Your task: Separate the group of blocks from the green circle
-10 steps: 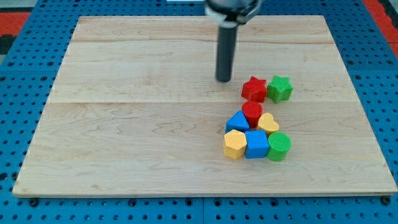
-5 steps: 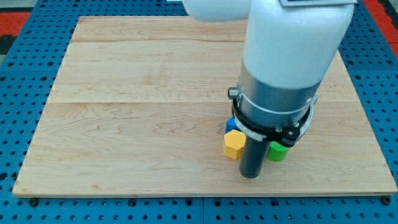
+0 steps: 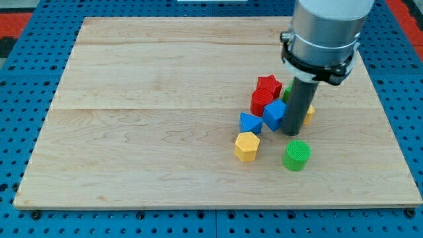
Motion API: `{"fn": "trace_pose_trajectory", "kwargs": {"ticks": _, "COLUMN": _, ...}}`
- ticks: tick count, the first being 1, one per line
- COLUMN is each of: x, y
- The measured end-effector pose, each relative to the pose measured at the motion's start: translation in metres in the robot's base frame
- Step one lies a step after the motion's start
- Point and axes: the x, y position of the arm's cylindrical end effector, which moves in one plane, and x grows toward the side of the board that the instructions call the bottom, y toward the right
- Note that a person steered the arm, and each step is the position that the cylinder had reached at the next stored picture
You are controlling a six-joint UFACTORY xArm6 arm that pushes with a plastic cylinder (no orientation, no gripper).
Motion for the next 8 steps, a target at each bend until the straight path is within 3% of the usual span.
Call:
{"fn": "trace_pose_trajectory", "kwargs": {"ticks": 2, "x": -0.009, "y": 0.056}}
{"fn": "trace_pose_trajectory", "kwargs": {"ticks": 5, "x": -0.044, "y": -0.003}}
{"fn": "trace_pose_trajectory", "kwargs": {"ticks": 6, "x": -0.048, "y": 0.068}}
{"fn": "trace_pose_trajectory", "kwargs": {"ticks": 7, "x": -0.063, "y": 0.078}}
{"fn": "trace_pose_trajectory", "kwargs": {"ticks": 8, "x": -0.067, "y": 0.044}}
